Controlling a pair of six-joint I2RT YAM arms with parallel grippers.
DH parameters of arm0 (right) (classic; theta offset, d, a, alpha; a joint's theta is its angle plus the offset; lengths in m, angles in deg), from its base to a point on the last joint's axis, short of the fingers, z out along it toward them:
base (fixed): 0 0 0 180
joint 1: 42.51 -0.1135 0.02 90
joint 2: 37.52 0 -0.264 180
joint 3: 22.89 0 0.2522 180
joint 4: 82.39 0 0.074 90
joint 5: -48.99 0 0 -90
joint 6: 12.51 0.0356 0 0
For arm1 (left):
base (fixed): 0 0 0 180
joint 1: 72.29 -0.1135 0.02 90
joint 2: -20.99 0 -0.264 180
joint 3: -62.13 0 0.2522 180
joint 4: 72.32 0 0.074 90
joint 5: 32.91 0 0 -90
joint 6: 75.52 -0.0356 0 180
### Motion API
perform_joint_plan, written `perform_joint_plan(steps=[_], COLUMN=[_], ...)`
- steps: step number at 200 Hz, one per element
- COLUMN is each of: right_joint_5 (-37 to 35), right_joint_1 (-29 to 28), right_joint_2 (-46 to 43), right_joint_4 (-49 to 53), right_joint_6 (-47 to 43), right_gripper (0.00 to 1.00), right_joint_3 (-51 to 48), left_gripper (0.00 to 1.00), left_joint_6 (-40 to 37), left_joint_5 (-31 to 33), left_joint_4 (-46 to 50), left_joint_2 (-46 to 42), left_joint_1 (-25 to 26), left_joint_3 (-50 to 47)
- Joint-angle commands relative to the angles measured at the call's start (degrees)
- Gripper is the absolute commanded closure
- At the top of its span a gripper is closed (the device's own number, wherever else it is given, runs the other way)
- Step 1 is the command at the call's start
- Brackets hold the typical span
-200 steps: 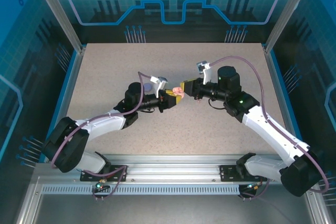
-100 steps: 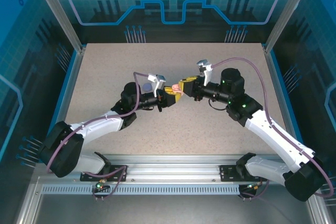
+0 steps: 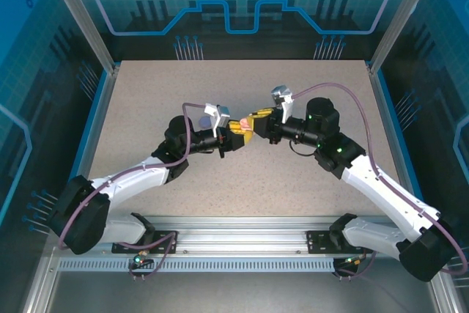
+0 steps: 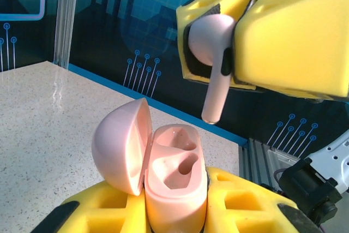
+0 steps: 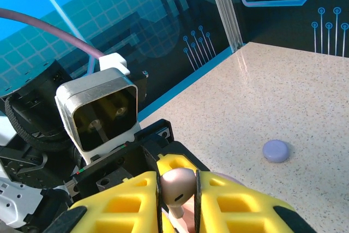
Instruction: Insert wireless bluetooth earbuds into charging case
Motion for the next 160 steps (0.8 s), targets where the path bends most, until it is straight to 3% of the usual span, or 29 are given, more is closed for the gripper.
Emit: perform_joint_plan(steps=[1,160], right_joint_5=[-0.7,-2.6], right_joint_1=[-1.1,-2.1], right_joint_2=[-1.0,-1.7], right_joint_4=[-1.0,0.9], right_joint_6=[-1.8,-4.7], right_gripper=[0.79,0.79], right_joint_3=[-0.4,-0.5], left_gripper=[0.93,0.93], left_joint_6=[-2.4,-3.1], left_joint_5=[-1.8,-1.7], left_joint_4=[0.2,2.8], left_joint_2=[-2.1,-4.0], left_joint_1=[0.6,0.7], left_joint_3=[1.8,3.3])
